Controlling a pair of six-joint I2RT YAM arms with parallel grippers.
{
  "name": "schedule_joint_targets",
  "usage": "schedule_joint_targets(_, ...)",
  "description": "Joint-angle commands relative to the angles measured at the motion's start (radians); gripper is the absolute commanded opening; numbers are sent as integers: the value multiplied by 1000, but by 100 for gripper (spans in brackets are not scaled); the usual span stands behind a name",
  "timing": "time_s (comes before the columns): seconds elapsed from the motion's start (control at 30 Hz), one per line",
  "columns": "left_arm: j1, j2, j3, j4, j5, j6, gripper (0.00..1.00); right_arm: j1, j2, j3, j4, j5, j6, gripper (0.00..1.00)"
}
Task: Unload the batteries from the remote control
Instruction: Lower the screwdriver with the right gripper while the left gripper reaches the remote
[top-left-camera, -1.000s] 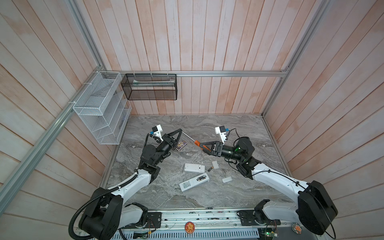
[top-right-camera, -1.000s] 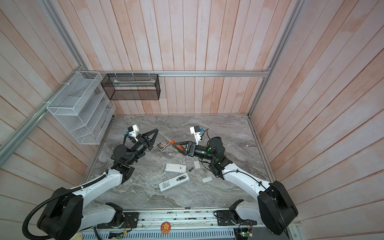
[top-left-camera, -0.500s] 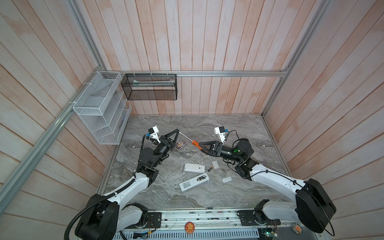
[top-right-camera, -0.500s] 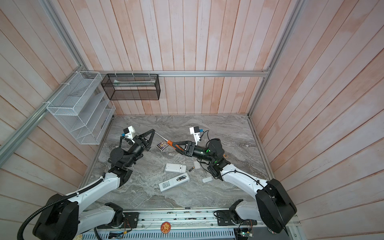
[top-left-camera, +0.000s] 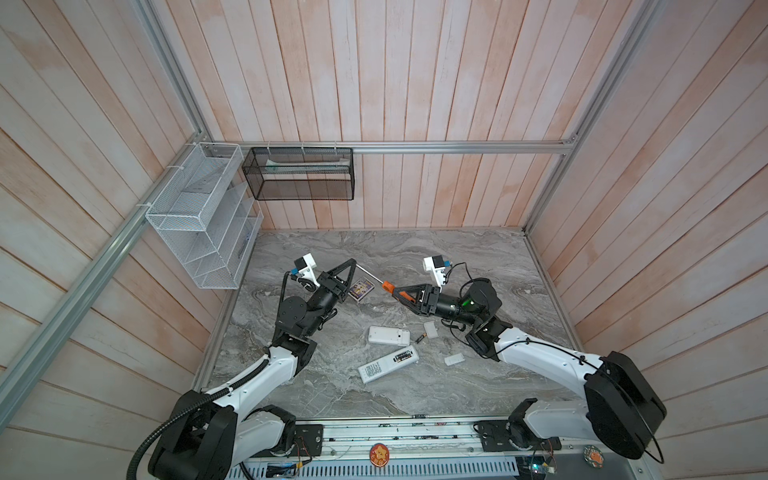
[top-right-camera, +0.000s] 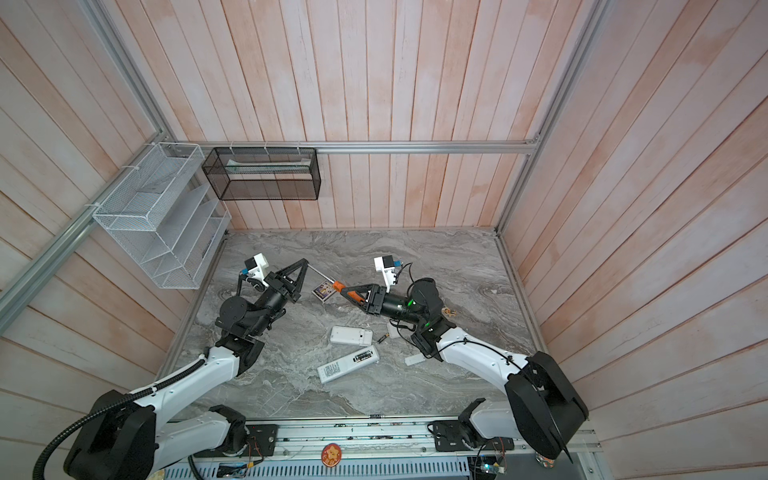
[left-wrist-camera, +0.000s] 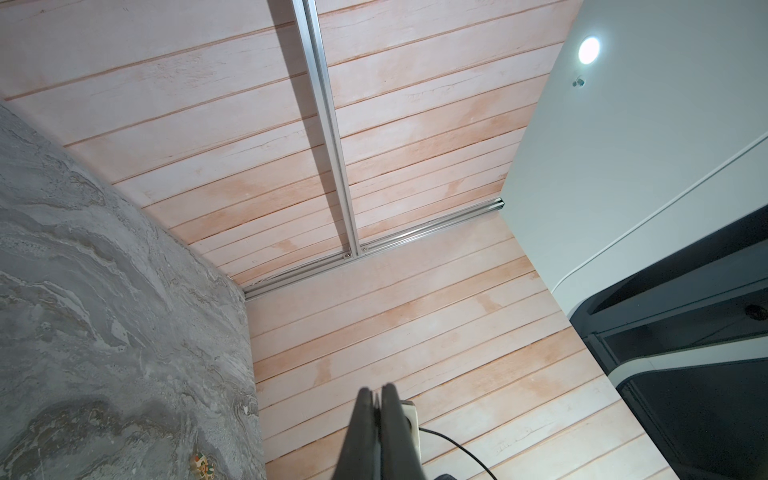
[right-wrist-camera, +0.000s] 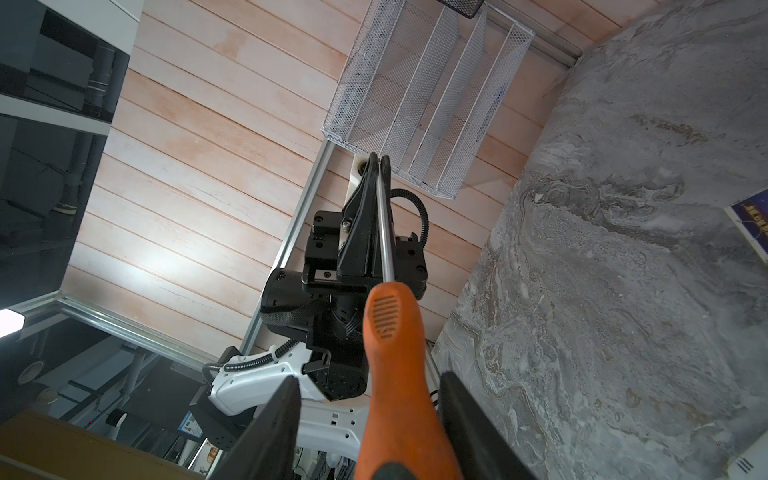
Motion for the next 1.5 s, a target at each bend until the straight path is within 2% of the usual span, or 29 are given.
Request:
schedule_joint_targets(0.0, -3, -21, -11, 23, -15, 3, 0, 8, 5, 3, 40, 9, 0, 51)
schedule_joint_targets(0.1, -3, -21, -11, 24, -12, 2, 0, 8, 4, 1, 38, 15, -2, 47)
schedule_joint_targets(0.33, -3, -20, -22, 35, -14, -8, 0, 7, 7, -4, 38, 22, -1, 28)
schedule_joint_targets(0.67, 4, -34, -47, 24, -27, -23, 0, 3, -13, -5, -33, 26, -50, 11)
schedule_joint_targets(0.7, 9, -37, -45, 16, -19, -21, 12, -2, -19, -3, -53, 20, -63, 10)
schedule_joint_targets(0.73, 17, -44, -47, 8, -12, -20, 29, -10, -28, 1, -81, 14, -78, 10)
schedule_joint_targets(0.77, 26, -53, -47, -6, -4, -19, 41, -20, -39, 5, -113, 7, -94, 10)
schedule_joint_targets(0.8, 39, -69, -44, -31, 15, -8, 50, -38, -53, 15, -167, -4, -121, 9)
schedule_joint_targets(0.83, 55, -92, -32, -84, 47, 19, 53, -57, -68, 33, -247, -19, -164, 9)
schedule_joint_targets(0.9, 87, -147, 19, -259, 108, 108, 62, -103, -100, 94, -478, -35, -286, 9)
schedule_joint_targets(1.0, 117, -193, 152, -638, 214, 344, 71, -176, -126, 227, -883, -3, -536, 8)
schedule_joint_targets(1.13, 118, -119, 360, -1114, 341, 707, 79, -278, -96, 392, -1313, 47, -799, 8)
schedule_joint_targets(1.2, 82, -57, 452, -1329, 332, 884, 81, -288, -79, 464, -1449, 97, -897, 8)
schedule_joint_targets(1.27, 15, -12, 513, -1464, 322, 1034, 85, -292, -73, 507, -1521, 108, -959, 8)
schedule_joint_targets(1.37, -136, 7, 536, -1543, 192, 1215, 95, -306, -77, 549, -1586, 127, -993, 7)
schedule_joint_targets(1.47, -221, 29, 517, -1563, 121, 1341, 100, -325, -81, 581, -1644, 125, -1024, 7)
